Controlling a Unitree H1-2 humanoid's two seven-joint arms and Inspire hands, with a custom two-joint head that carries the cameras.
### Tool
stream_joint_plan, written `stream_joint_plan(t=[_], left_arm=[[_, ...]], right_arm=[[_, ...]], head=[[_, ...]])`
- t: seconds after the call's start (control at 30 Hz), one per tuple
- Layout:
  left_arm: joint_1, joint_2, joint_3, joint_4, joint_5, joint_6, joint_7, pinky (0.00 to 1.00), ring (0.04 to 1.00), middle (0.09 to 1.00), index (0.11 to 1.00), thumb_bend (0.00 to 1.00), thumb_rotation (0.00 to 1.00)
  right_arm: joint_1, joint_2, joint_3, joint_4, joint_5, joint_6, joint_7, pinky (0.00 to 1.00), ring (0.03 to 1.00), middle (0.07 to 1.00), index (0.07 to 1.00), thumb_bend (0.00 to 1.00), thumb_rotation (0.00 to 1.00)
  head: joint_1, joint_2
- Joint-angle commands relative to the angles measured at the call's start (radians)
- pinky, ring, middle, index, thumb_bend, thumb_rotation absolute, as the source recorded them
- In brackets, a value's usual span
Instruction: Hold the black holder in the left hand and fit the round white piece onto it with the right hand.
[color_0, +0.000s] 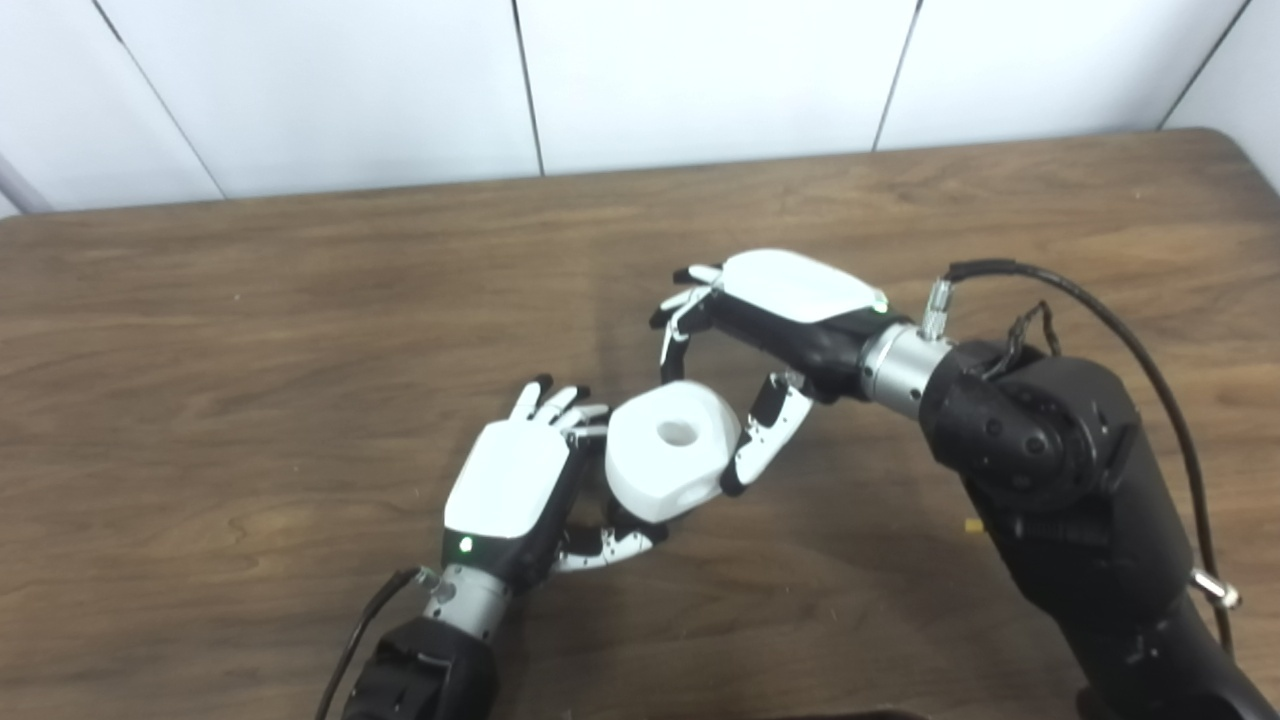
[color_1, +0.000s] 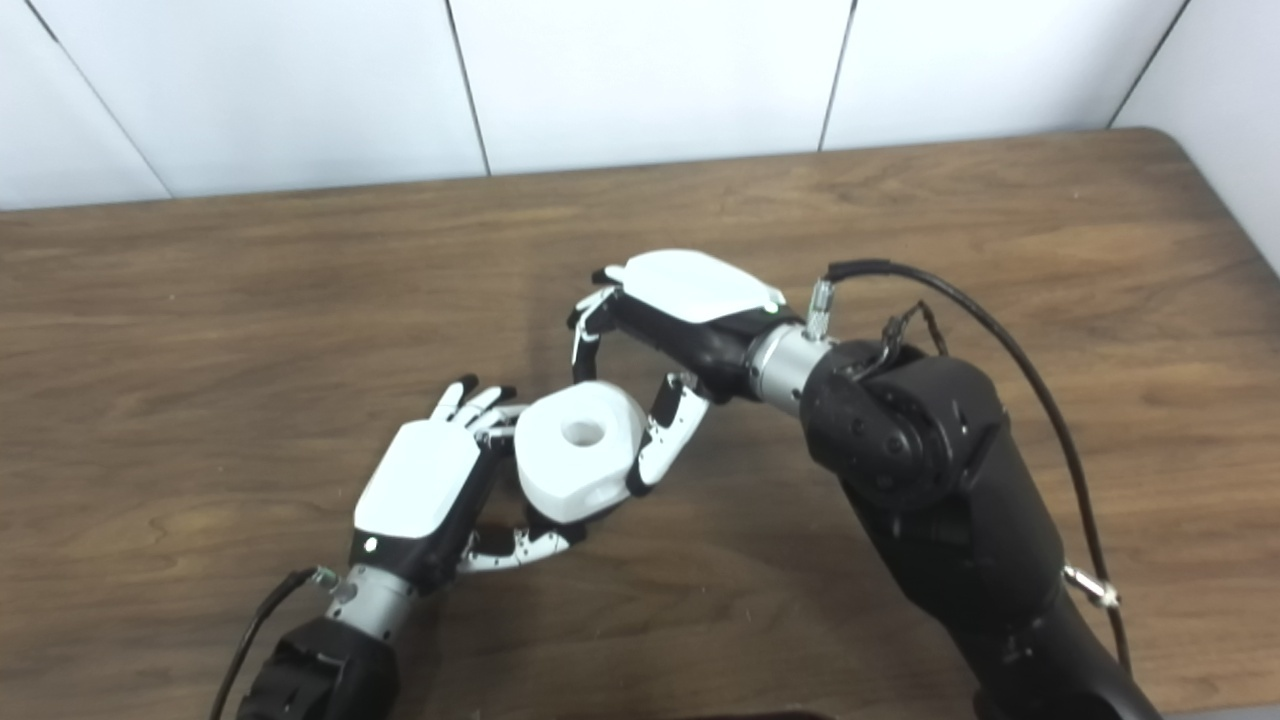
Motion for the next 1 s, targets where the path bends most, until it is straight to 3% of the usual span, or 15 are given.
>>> stream_joint_plan(t=[0.0, 0.97], left_arm=[[-0.009, -0.014, -0.013, 0.004, 0.010, -0.002, 0.001, 1.00, 0.904, 0.798, 0.486, 0.52, 0.05], [-0.009, -0.014, -0.013, -0.007, 0.010, 0.004, -0.008, 1.00, 0.905, 0.798, 0.487, 0.52, 0.05]], right_arm=[[-0.010, 0.006, 0.004, -0.019, 0.002, -0.001, 0.010, 1.00, 0.976, 0.852, 0.482, 0.53, 0.13], [0.009, 0.007, 0.024, -0.001, 0.017, -0.011, -0.034, 1.00, 0.965, 0.847, 0.481, 0.53, 0.13]], head=[[0.000, 0.001], [-0.006, 0.004]])
